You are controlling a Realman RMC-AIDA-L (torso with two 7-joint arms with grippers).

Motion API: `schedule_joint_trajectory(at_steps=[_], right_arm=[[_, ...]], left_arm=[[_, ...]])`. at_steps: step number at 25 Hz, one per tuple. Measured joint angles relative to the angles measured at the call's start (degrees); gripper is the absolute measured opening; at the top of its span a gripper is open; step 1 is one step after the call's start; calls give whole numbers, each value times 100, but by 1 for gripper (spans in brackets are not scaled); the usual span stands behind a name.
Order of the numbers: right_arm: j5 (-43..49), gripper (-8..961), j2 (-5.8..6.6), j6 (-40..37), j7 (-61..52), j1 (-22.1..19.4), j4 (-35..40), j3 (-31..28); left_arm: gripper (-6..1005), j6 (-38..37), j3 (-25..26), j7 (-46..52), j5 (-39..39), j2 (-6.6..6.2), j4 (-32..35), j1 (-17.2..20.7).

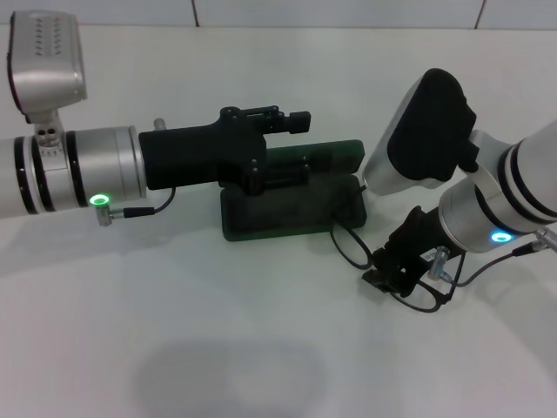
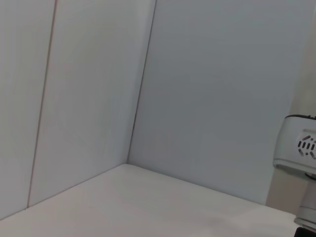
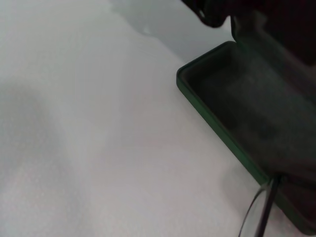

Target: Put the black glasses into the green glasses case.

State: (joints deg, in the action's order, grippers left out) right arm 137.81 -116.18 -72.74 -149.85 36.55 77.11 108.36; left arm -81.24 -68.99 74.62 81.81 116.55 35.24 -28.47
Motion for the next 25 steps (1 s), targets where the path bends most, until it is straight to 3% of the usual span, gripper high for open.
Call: schedule_joint_trajectory(at_steps=[3,8,14,19,25], right_arm=[[0,364,0,6,20,1,-2,1],[1,214,7,-16,60,2,12,10],[113,125,47,-320,97,-126,335,-261],[127,117,53,-616,508,-599,1056,-802],[-501,114,24,-380,1517,-1205,1427,-1395]], left_arm=[[654,3,0,0,-3,2,0,-4],[654,11,-1,-30,-7,15,0,-12],[654,-21,-1,-25,-36,24,30,2],[654,-380,181,-7,-179,37,113,73],[654,-1542,1030,29,-290,55,72,186]])
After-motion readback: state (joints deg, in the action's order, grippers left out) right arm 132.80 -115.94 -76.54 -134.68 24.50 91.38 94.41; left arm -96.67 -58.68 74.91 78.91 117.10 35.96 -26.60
